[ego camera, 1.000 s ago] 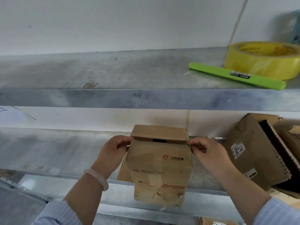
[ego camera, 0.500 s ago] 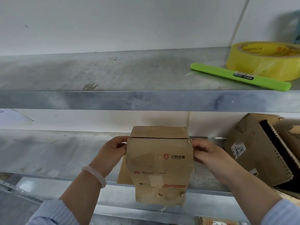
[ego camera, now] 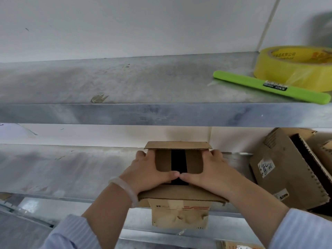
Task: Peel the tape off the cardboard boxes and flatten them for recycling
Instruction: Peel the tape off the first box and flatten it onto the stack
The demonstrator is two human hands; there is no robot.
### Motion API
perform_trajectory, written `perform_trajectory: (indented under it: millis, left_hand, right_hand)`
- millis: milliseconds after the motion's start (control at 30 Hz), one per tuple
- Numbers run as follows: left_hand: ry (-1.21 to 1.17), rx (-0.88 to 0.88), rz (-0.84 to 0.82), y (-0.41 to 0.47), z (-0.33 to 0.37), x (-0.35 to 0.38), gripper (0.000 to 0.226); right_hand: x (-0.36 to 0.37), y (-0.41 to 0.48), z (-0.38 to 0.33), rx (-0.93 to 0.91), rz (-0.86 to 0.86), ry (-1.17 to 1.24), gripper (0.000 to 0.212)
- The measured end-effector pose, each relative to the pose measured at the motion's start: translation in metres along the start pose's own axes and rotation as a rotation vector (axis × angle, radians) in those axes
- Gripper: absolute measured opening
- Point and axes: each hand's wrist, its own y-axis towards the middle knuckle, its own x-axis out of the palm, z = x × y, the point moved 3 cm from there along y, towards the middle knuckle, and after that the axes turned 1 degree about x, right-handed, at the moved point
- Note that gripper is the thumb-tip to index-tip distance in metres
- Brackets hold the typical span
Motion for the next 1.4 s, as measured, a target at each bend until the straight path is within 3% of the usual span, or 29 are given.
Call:
perform_trajectory:
  millis: [100, 200, 267, 333, 467, 600, 700, 867, 967, 1000, 1067, 1200, 1233, 1333, 1400]
  left_hand:
    - [0.131, -0.010, 0.044, -0.003, 0.012, 0.010, 0.106]
    - [0.067, 0.003, 0.054, -0.008, 0.011, 0.008, 0.092]
    - [-0.120, 0.043, 0.039, -0.013, 0.008, 0.005, 0.079]
    - [-0.482, 0.099, 0.005, -0.021, 0.005, -0.001, 0.051]
    - [-1.039, 0.101, 0.089, -0.035, -0.023, -0.023, 0.046]
    - [-1.194, 0.235, 0.124, -0.049, -0.052, -0.038, 0.048]
    - [-1.279, 0.346, 0.139, -0.058, -0.064, -0.040, 0.052]
    - [-1.277, 0.442, 0.067, -0.070, -0.073, -0.030, 0.069]
    - [-1.387, 0.341, -0.048, -0.071, -0.079, -0.012, 0.049]
    - [-1.405, 0.256, -0.032, -0.070, -0.082, -0.005, 0.038]
    - [-1.276, 0.098, 0.046, -0.065, -0.088, 0.005, 0.034]
    - [-0.702, 0.029, 0.072, -0.054, -0.082, 0.024, 0.036]
    - [-0.598, 0.048, 0.075, -0.051, -0.080, 0.031, 0.039]
    - [-0.423, 0.126, 0.070, -0.045, -0.084, 0.051, 0.058]
    - [-0.432, 0.165, 0.052, -0.045, -0.086, 0.057, 0.065]
  right_hand:
    - [0.003, 0.003, -0.007, 0.017, 0.006, -0.125, 0.099]
    - [0.005, 0.003, -0.006, 0.007, 0.016, -0.103, 0.096]
    - [0.003, 0.000, -0.002, -0.005, 0.008, 0.038, 0.099]
    - [-0.003, -0.006, 0.001, -0.042, -0.038, 0.253, 0.088]
    - [-0.025, -0.012, 0.014, -0.112, -0.014, 0.638, 0.058]
    - [-0.042, -0.020, 0.032, -0.187, 0.067, 0.843, 0.047]
    - [-0.047, -0.024, 0.043, -0.252, 0.143, 0.999, 0.057]
    - [-0.033, -0.030, 0.053, -0.306, 0.013, 1.174, 0.053]
    - [-0.019, -0.030, 0.053, -0.199, -0.157, 1.215, 0.034]
    - [-0.013, -0.030, 0.054, -0.184, -0.218, 1.145, 0.042]
    - [0.001, -0.027, 0.048, -0.141, -0.303, 0.928, 0.059]
    - [0.034, -0.019, 0.037, -0.027, -0.268, 0.599, 0.033]
    - [0.041, -0.019, 0.035, -0.037, -0.241, 0.548, 0.037]
    - [0.056, -0.022, 0.039, -0.075, -0.164, 0.420, 0.071]
    - [0.061, -0.023, 0.041, -0.073, -0.174, 0.450, 0.094]
